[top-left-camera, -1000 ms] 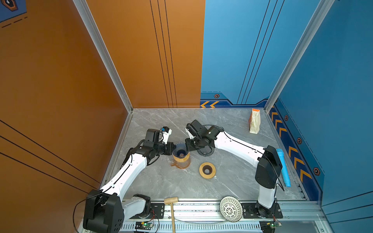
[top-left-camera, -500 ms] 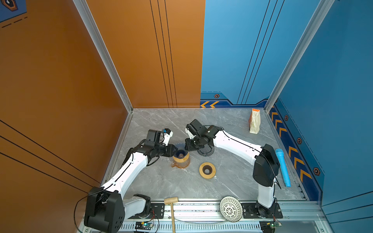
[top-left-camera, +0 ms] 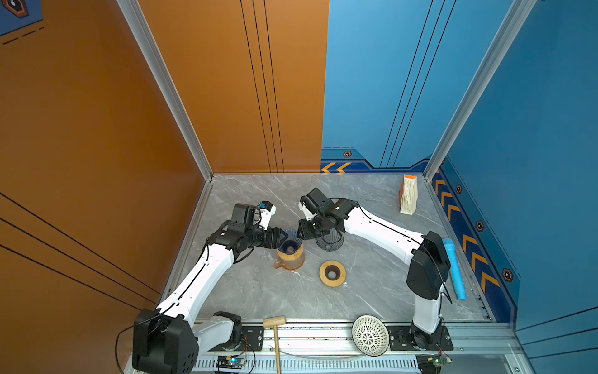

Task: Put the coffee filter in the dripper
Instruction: 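Open the right gripper and raise it away from the blue dripper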

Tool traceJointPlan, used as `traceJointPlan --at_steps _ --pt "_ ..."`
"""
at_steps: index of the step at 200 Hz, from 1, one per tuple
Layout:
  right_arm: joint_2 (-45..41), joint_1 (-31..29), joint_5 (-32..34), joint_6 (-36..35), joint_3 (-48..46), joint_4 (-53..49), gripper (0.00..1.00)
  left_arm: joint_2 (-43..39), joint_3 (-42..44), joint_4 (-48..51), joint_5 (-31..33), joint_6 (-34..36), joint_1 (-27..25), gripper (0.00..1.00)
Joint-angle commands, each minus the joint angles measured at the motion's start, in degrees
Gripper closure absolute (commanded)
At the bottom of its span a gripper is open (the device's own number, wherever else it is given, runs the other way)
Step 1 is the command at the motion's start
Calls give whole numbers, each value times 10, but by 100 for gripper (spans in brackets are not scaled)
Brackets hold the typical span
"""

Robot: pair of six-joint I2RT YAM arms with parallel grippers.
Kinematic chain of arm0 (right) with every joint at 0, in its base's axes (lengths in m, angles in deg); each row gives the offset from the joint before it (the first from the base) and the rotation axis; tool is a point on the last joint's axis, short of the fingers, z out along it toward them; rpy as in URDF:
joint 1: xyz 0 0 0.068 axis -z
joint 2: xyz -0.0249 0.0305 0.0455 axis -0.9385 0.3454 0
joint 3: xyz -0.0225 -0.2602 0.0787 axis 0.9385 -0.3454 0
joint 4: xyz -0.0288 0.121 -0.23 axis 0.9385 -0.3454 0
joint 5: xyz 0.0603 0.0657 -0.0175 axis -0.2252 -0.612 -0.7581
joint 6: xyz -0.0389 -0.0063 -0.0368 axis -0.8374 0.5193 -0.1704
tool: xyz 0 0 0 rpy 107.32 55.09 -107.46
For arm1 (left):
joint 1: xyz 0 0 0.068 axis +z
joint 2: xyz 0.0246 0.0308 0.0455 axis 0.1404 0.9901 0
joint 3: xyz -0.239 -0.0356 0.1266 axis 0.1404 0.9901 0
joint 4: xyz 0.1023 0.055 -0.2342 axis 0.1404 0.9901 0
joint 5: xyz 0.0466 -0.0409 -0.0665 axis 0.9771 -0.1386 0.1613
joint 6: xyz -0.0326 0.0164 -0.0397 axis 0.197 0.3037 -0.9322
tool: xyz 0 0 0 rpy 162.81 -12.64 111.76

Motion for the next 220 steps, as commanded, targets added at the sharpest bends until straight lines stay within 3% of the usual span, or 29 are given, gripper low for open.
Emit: traceJointPlan --at_steps 1,36,44,67,154,220 --pt "-51 14 32 -23 12 -20 65 -21 -28 10 7 2 4 25" --pt "-97 35 74 -49 1 -27 66 -42 -52 10 9 1 3 15" --pt "-110 43 84 -53 -6 -27 66 -47 -57 9 10 1 4 7" --pt "-150 68 109 -60 -33 -27 66 -64 -61 4 15 3 3 0" --pt "-282 249 167 -100 -157 -31 71 -105 -9 -53 27 -5 5 2" --pt "-300 385 181 -139 -198 -11 75 -95 1 -74 30 -2 6 2"
